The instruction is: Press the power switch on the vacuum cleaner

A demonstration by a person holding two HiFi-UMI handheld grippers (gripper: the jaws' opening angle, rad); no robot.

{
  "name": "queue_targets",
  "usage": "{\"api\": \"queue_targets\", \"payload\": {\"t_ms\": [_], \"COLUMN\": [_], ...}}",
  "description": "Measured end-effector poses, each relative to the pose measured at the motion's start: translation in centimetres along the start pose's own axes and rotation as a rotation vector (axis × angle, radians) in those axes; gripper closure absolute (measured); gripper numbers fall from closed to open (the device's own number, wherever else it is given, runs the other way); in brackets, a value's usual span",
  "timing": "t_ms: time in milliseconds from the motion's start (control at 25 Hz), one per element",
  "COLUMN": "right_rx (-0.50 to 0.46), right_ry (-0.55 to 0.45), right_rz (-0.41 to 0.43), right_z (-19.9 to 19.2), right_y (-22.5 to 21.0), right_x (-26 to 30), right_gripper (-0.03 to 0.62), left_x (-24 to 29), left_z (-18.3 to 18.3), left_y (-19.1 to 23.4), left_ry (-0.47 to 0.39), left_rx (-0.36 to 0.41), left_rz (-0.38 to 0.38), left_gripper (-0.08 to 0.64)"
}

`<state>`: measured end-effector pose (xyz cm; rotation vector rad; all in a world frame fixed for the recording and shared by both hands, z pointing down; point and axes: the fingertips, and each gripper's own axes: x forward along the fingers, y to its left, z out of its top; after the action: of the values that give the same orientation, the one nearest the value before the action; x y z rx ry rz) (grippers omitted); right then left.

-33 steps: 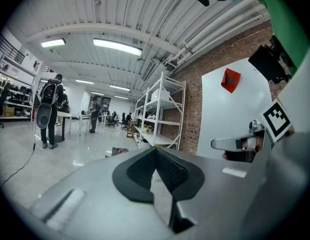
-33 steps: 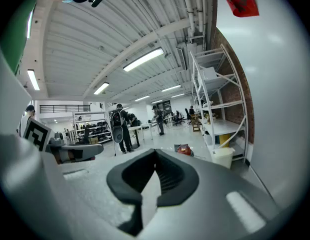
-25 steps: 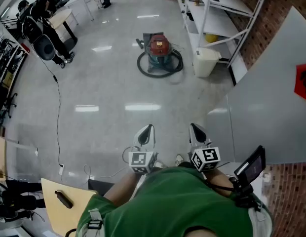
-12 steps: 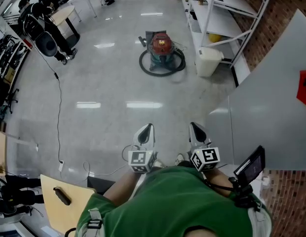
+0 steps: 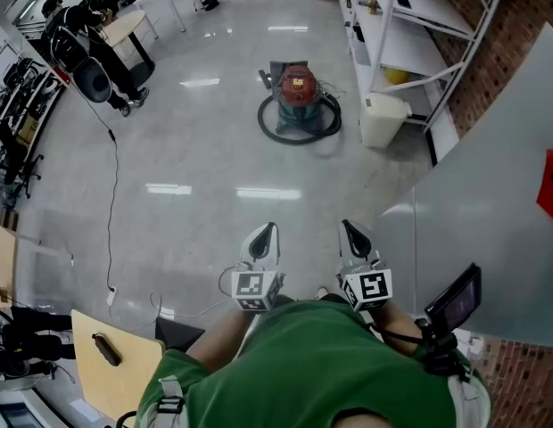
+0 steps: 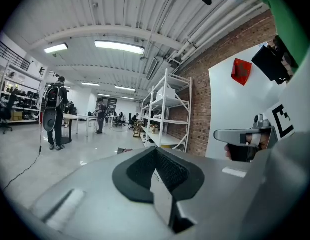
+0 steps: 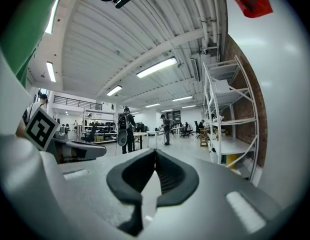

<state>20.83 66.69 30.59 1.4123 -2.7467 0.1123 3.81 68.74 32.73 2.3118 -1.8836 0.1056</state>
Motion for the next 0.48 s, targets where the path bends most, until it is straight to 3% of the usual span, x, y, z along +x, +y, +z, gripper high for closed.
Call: {"api": "queue_targets", "payload": {"t_ms": [480], "right_rx": [-0.008], "right_ry": [0.01], "right_rz": [0.019], "right_z": [1.6], "right_y": [-1.8], "right_x": [1.9], "right_gripper": [0.589], "left_x": [2.3], "left_z": [1.4], "left_y": [-0.2], "left_ry": [-0.015], "left_rx": [-0.023], "left_rz": [0.033], "left_gripper": [0.552]}}
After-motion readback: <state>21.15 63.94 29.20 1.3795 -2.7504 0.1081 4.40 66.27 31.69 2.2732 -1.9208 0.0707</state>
